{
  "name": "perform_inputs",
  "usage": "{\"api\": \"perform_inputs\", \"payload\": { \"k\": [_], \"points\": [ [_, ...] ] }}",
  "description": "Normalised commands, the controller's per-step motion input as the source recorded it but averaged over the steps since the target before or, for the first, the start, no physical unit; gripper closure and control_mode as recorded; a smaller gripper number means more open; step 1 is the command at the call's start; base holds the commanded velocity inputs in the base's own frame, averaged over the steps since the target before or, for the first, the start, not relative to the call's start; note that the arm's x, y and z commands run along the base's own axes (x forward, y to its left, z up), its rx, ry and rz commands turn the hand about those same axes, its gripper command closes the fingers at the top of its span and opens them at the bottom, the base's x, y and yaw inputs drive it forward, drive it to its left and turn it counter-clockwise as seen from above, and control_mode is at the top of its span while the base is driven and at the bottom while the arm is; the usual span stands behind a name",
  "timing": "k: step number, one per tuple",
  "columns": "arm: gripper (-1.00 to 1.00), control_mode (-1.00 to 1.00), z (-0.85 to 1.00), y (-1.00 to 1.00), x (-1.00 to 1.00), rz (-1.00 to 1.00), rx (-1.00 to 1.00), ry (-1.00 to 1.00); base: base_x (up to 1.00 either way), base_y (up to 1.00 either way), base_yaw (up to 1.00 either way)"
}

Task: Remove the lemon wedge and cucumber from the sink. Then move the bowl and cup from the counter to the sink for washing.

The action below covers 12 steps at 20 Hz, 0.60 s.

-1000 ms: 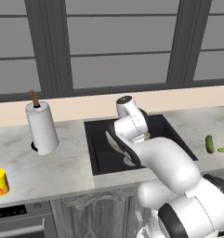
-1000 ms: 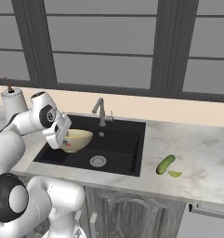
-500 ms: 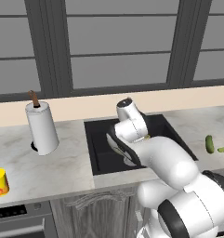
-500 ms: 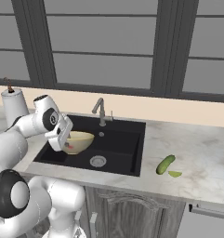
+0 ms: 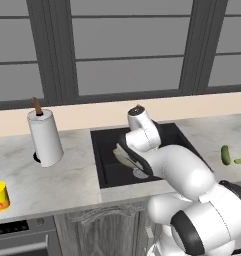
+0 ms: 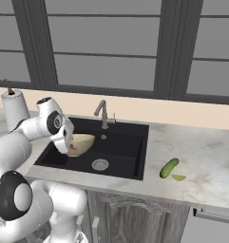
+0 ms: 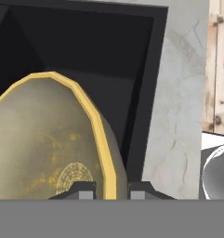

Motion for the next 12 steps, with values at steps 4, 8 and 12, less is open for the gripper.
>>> {"api": "perform_inputs", "payload": {
  "k": [4,8,12],
  "points": [
    [1.0,-1.0,0.0,-0.08,0.08,0.32,0.0,0.0,0.0,0.0,0.0],
    [1.0,-1.0,-0.01,-0.18,0.08,0.3,0.0,0.0,0.0,0.0,0.0],
    [1.0,-1.0,-0.03,-0.25,0.13,0.25,0.0,0.0,0.0,0.0,0.0]
  ]
}}
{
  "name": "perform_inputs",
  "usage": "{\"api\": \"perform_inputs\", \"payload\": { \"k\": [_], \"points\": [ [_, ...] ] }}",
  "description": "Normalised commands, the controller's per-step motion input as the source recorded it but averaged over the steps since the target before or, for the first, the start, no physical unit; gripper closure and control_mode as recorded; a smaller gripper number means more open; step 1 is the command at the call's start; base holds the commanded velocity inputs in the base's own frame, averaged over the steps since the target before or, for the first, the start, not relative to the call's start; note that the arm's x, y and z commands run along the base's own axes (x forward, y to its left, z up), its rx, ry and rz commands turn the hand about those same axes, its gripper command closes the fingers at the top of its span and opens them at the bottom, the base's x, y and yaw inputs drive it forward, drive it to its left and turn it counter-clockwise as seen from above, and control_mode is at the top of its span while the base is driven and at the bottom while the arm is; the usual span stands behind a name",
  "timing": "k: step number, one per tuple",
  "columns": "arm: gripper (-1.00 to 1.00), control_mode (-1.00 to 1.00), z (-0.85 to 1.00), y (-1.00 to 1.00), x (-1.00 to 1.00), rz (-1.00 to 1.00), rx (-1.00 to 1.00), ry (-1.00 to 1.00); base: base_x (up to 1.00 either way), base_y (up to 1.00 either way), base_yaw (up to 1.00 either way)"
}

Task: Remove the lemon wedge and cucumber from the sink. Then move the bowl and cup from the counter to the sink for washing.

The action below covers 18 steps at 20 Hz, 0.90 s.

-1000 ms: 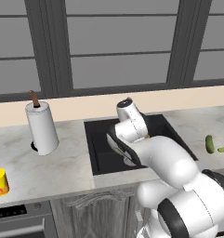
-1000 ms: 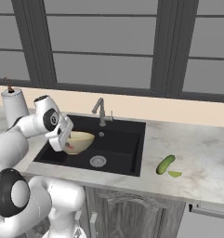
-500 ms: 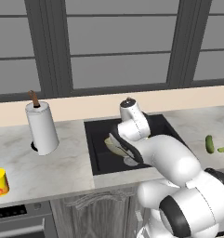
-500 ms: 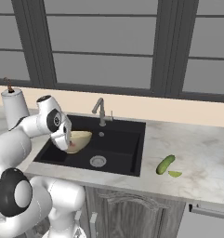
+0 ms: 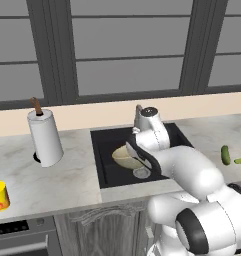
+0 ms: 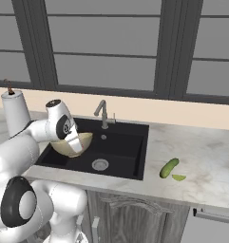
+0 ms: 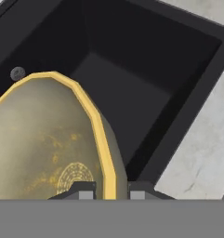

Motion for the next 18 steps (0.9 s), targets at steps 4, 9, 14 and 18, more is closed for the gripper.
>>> {"api": "perform_inputs", "payload": {
  "k": [4,9,14,18],
  "points": [
    [1.0,-1.0,-0.05,-0.24,0.13,0.17,0.0,0.06,0.0,0.0,0.0],
    [1.0,-1.0,-0.08,-0.15,0.14,0.13,0.04,0.08,0.0,0.0,0.0],
    [1.0,-1.0,-0.13,-0.09,0.2,0.09,0.07,0.08,0.0,0.0,0.0],
    [1.0,-1.0,-0.13,0.0,0.21,0.04,0.09,0.0,0.0,0.0,0.0]
  ]
}}
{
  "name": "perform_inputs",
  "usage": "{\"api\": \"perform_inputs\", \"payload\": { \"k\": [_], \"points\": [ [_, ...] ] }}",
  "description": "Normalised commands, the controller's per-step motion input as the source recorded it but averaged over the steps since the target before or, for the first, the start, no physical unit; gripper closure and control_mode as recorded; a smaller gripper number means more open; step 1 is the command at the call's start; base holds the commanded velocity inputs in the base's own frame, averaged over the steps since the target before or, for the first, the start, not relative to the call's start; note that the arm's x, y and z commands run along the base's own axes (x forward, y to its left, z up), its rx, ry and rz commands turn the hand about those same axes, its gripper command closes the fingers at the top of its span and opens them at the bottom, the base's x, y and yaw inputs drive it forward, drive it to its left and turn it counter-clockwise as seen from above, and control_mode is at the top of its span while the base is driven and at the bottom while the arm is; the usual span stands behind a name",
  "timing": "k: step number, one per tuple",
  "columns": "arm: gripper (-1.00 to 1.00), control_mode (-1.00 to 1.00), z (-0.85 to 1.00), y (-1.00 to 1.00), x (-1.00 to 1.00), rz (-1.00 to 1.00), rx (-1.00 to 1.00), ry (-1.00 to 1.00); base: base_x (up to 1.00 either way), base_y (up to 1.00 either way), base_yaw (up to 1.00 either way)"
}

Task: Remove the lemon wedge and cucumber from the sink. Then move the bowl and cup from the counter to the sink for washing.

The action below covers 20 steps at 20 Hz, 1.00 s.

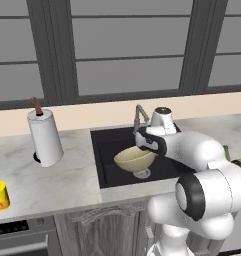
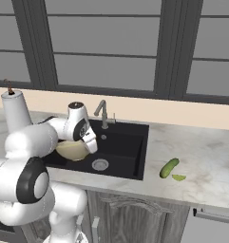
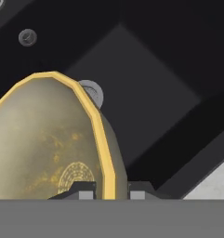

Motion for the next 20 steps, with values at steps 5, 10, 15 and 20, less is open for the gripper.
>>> {"api": "perform_inputs", "payload": {
  "k": [5,10,15,20],
  "points": [
    [1.0,-1.0,-0.12,-0.01,0.18,0.01,0.08,0.0,0.0,0.0,0.0],
    [1.0,-1.0,-0.17,0.0,0.12,0.0,0.05,0.0,0.0,0.0,0.0],
    [1.0,-1.0,-0.13,-0.05,0.16,0.01,0.01,0.0,0.0,0.0,0.0],
    [1.0,-1.0,-0.19,-0.06,0.09,0.03,0.0,0.0,0.0,0.0,0.0]
  ]
}}
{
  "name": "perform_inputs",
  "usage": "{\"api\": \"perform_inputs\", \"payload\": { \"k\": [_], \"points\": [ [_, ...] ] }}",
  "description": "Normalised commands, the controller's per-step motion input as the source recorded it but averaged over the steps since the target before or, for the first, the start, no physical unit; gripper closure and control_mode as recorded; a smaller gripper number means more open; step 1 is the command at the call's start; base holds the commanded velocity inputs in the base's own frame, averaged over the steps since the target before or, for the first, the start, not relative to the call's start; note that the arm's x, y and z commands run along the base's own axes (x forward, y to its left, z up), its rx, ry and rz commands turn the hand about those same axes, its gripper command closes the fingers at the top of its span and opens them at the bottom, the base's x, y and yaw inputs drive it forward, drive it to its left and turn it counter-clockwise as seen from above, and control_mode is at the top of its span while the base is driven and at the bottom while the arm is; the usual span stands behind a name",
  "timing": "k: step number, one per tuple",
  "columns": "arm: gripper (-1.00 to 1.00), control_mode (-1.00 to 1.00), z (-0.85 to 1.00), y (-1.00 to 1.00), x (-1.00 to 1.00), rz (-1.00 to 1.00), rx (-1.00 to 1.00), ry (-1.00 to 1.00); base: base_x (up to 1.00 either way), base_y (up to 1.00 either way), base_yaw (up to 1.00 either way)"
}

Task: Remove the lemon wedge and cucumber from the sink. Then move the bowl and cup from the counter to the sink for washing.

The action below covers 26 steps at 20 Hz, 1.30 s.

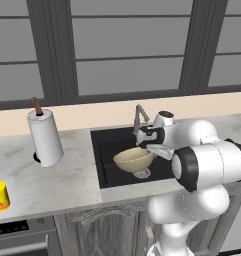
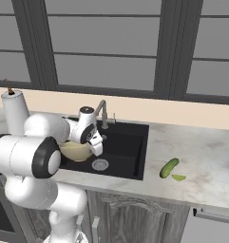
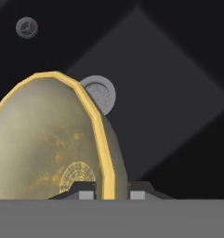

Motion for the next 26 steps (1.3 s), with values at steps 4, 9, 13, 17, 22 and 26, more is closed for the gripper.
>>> {"api": "perform_inputs", "payload": {
  "k": [4,9,13,17,22,26],
  "points": [
    [1.0,-1.0,-0.19,-0.02,0.06,0.01,0.0,0.0,0.0,0.0,0.0],
    [1.0,-1.0,-0.18,0.0,0.09,0.01,0.0,0.0,0.0,0.0,0.0],
    [1.0,-1.0,-0.14,0.0,0.11,0.01,0.0,0.0,0.0,0.0,0.0],
    [1.0,-1.0,-0.13,0.0,0.11,0.01,0.0,0.0,0.0,0.0,0.0],
    [1.0,-1.0,-0.15,0.0,0.11,0.01,0.01,0.0,0.0,0.0,0.0],
    [1.0,-1.0,-0.14,0.0,0.13,0.01,0.03,-0.02,0.0,0.0,0.0]
  ]
}}
